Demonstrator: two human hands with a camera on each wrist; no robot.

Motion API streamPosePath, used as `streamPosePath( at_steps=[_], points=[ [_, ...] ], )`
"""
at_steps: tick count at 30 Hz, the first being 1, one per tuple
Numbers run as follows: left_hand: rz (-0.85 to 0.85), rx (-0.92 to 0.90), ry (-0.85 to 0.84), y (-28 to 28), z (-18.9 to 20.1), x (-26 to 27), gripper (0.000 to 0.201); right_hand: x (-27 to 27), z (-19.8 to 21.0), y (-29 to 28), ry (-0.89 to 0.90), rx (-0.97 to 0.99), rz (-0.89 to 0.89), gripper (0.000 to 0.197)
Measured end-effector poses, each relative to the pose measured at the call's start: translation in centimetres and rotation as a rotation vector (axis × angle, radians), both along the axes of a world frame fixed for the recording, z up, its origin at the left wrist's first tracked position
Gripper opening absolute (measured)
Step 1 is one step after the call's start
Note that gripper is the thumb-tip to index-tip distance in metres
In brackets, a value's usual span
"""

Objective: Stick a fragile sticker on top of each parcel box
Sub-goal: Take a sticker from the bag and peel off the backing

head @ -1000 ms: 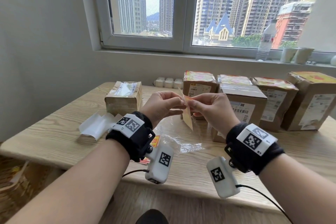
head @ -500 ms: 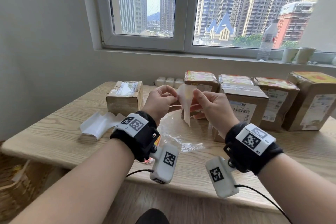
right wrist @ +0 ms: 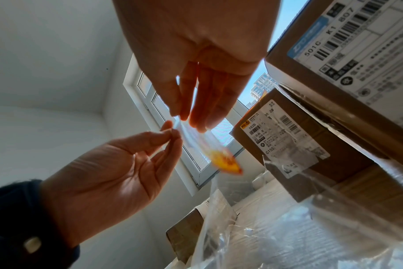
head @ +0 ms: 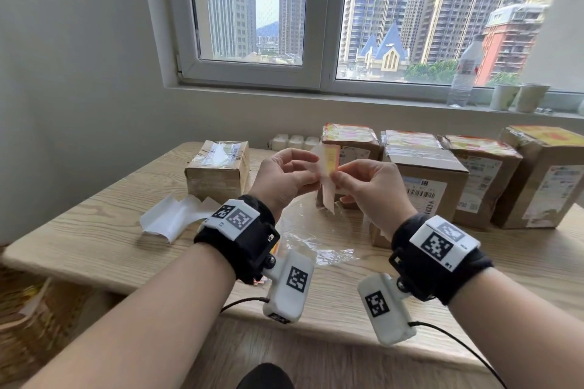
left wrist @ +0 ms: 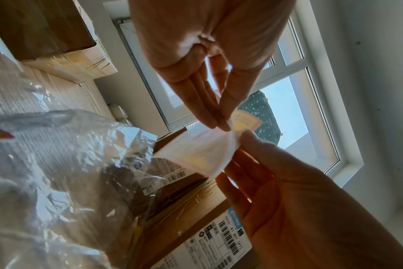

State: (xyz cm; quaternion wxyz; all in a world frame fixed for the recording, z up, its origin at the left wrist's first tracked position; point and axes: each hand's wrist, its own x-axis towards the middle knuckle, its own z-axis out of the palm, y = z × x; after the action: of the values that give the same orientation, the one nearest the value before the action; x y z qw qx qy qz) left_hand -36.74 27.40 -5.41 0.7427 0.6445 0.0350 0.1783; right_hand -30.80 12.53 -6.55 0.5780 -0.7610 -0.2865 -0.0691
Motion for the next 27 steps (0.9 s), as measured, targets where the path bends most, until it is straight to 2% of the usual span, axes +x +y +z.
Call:
streamPosePath(
  at_steps=[3,6,9,12,19,27],
  points=[
    [0.058,0.073,-0.009,0.2,-0.1,0.3,0.02,-0.1,0.0,0.0,0.0,-0.001,-0.002,0.008],
    [0.106,0.05,-0.002,0.5,-0.2,0.6,0.025,-0.1,0.1,0.2,0.013,0.007,-0.007,0.009],
    [0.156,0.104,0.007,1.2,-0.4,0.8,0.012,-0.1,0.1,0.3,0.026,0.001,-0.013,0.01],
    [0.211,0.153,0.024,2.3,-0.6,0.9,0.021,-0.1,0.4,0.4,0.024,-0.001,-0.025,0.011],
    [0.324,0.129,0.071,6.2,-0.5,-0.4,0.021,0.3,0.7,1.0,0.053,-0.022,-0.074,0.011],
    [0.52,0.04,0.112,14.0,-1.6,-1.9,0.024,0.5,1.8,2.8,0.018,0.004,-0.102,0.011]
  ],
)
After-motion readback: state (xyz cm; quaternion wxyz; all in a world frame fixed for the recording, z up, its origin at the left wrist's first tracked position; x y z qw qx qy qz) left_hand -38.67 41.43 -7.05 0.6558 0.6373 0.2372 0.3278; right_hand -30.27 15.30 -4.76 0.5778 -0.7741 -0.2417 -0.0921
